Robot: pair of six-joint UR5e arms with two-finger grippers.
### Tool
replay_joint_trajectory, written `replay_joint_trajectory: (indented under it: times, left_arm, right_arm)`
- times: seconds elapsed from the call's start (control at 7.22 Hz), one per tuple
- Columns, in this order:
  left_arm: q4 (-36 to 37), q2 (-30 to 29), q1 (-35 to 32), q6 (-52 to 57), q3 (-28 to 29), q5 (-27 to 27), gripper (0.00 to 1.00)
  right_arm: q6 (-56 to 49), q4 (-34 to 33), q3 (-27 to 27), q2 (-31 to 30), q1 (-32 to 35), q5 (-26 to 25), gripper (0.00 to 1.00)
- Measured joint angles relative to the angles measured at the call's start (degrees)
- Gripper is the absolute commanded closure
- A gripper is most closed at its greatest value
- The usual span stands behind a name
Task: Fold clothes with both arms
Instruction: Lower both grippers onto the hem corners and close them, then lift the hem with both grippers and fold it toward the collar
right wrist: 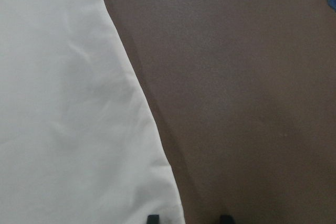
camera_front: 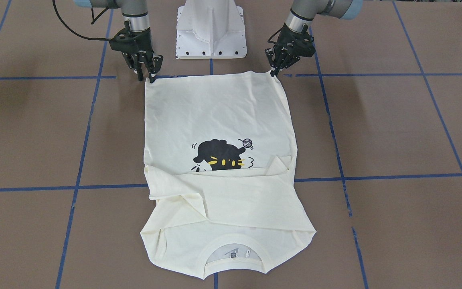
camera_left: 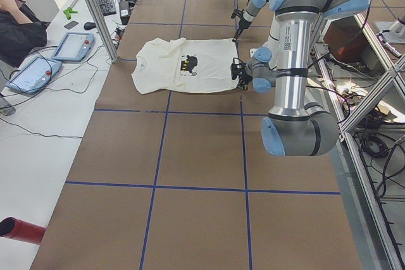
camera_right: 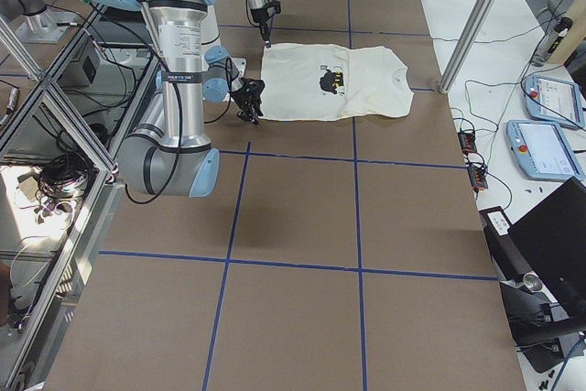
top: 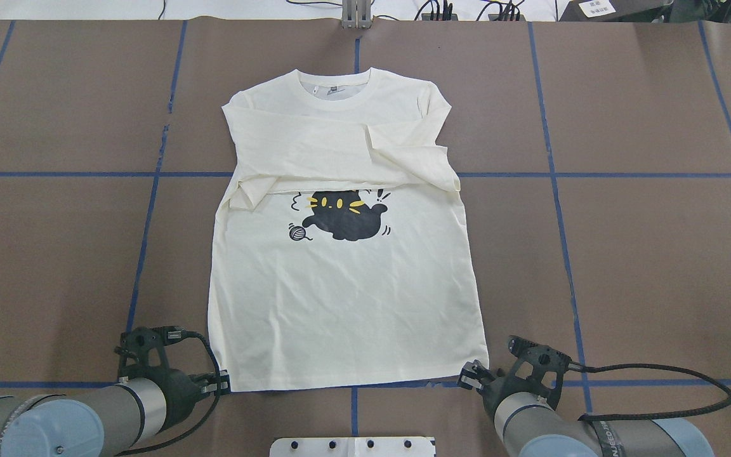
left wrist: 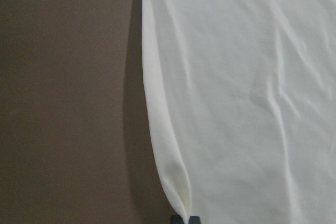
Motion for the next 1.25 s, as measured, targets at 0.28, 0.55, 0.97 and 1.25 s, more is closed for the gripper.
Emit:
replay_joint_trajectory:
  times: [0.28, 0.55, 0.97, 1.25]
  left_arm:
    - [0.00, -0.09, 0.08, 0.00, 0.01, -0.02, 1.00]
    - [0.00, -0.12, 0.10, 0.02, 0.07, -0.10, 1.00]
    - [0.30, -0.44, -0.09, 0.10, -1.61, -0.60, 1.00]
    - [7.82, 0.04, -0.67, 0.13, -12.52, -3.83, 1.00]
  right_arm:
    - [-0.28, -0.08, 0.81, -0.04, 0.67, 0.31, 1.00]
    - [-0.34, -0.10, 0.95, -0.05, 0.83, 0.44, 1.00]
    - [-1.03, -0.41, 3.38, -0.31, 1.57, 0.42, 1.00]
    - [-2.68, -6.37, 13.81, -1.80, 1.31, 1.69, 1.00]
